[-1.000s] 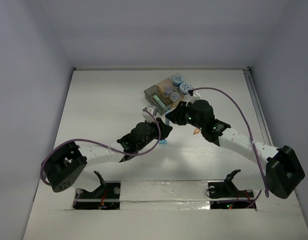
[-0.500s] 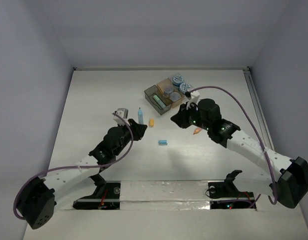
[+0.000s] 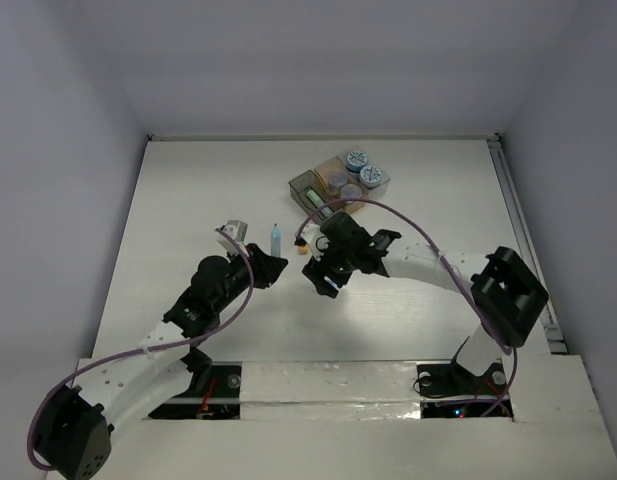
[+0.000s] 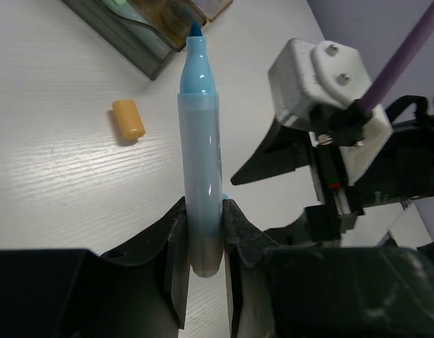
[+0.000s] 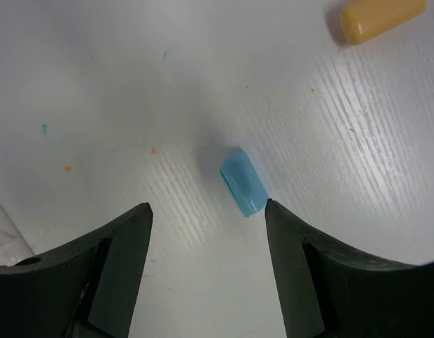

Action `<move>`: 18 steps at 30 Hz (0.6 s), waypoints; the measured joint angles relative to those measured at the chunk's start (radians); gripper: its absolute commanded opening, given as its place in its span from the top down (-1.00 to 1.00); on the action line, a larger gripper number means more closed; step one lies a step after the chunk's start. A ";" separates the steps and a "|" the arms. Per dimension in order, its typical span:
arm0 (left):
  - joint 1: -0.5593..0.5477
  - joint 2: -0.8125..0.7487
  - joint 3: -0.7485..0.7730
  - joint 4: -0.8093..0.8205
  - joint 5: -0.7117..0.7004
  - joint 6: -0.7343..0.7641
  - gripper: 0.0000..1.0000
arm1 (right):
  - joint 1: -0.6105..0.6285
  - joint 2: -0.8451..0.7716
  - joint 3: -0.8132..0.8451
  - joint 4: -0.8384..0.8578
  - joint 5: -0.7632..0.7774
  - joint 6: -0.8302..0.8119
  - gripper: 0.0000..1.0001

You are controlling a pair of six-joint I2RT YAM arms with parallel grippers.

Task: Sort the stationery into containers
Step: Close the pen cap on the pen.

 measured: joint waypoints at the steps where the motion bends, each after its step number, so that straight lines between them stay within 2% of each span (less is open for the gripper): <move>1: 0.013 0.000 -0.004 -0.001 0.027 -0.008 1.00 | 0.002 0.018 0.008 -0.012 0.014 -0.023 -0.47; 9: 0.111 -0.054 -0.007 -0.013 0.166 -0.065 1.00 | 0.000 0.124 0.068 -0.048 0.066 -0.116 -0.49; 18: 0.179 -0.126 -0.007 -0.069 0.183 -0.091 1.00 | 0.009 0.179 0.087 -0.058 0.069 -0.143 -0.38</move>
